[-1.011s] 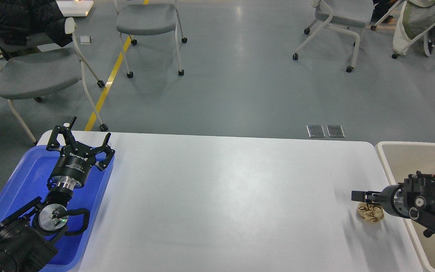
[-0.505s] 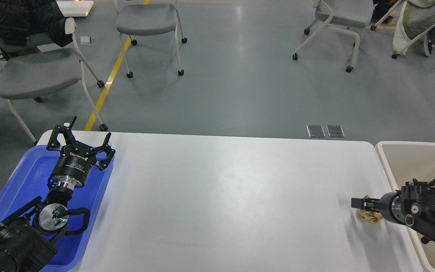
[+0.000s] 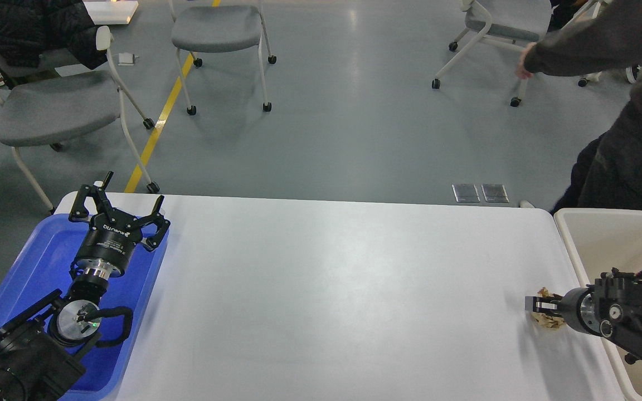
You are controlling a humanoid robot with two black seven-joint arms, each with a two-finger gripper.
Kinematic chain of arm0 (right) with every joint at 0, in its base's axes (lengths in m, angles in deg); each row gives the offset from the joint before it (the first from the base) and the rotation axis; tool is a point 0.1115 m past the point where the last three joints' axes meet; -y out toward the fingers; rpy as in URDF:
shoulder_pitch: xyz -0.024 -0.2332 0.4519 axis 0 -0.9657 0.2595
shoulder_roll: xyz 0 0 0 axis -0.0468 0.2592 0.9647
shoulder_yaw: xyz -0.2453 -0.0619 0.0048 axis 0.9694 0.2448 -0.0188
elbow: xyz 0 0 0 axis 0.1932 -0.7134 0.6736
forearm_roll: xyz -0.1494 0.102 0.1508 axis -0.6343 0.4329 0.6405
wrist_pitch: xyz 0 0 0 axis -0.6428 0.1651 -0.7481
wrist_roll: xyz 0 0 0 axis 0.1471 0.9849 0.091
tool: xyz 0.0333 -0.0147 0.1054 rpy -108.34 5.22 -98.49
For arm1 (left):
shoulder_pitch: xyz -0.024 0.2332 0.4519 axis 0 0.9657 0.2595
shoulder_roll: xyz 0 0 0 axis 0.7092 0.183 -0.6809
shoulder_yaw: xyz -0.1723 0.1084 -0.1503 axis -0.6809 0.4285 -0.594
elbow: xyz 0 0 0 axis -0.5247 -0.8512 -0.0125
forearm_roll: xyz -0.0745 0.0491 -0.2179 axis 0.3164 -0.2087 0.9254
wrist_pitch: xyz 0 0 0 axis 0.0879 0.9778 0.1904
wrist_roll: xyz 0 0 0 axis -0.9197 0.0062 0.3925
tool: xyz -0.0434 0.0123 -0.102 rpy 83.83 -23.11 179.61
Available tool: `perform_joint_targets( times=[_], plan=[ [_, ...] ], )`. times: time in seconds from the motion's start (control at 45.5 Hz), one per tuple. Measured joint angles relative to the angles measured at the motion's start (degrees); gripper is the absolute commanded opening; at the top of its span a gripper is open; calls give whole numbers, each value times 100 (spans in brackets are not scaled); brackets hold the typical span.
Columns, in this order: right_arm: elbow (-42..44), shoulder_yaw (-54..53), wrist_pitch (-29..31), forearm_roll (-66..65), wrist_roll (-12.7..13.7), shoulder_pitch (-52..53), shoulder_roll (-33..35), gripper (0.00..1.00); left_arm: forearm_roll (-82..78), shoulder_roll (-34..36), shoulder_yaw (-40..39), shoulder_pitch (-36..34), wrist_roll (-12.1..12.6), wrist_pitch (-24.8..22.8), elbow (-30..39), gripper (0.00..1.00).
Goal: Tidy desktop
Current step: 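Close the right gripper on the crumpled paper ball, then lift the paper ball with the right gripper over the beige bin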
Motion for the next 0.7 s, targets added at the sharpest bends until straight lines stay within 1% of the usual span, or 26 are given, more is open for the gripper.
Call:
perform_joint_targets(
  times=[0.022,0.066,0.11,0.132,0.154,0.505,0.703],
  plan=[
    [4,0,-1,1,-11,-6,-1,33,0,0,0,0,0,0,0,100],
    [9,1,-2,3,-22,-14,-1,27,0,0,0,0,0,0,0,100],
    [16,1,-3,5,-36,-22,-2,14,0,0,0,0,0,0,0,100],
    [19,1,-3,7,-41,-26,-2,4,0,0,0,0,0,0,0,100],
    [20,1,-3,10,-52,-38,-3,0,0,0,0,0,0,0,0,100],
    [-55,-40,27,185,-133,-66,118,0,0,0,0,0,0,1,0,100],
    [-428,-80,101,631,-280,35,555,0,0,0,0,-7,0,1,1,100]
  ],
)
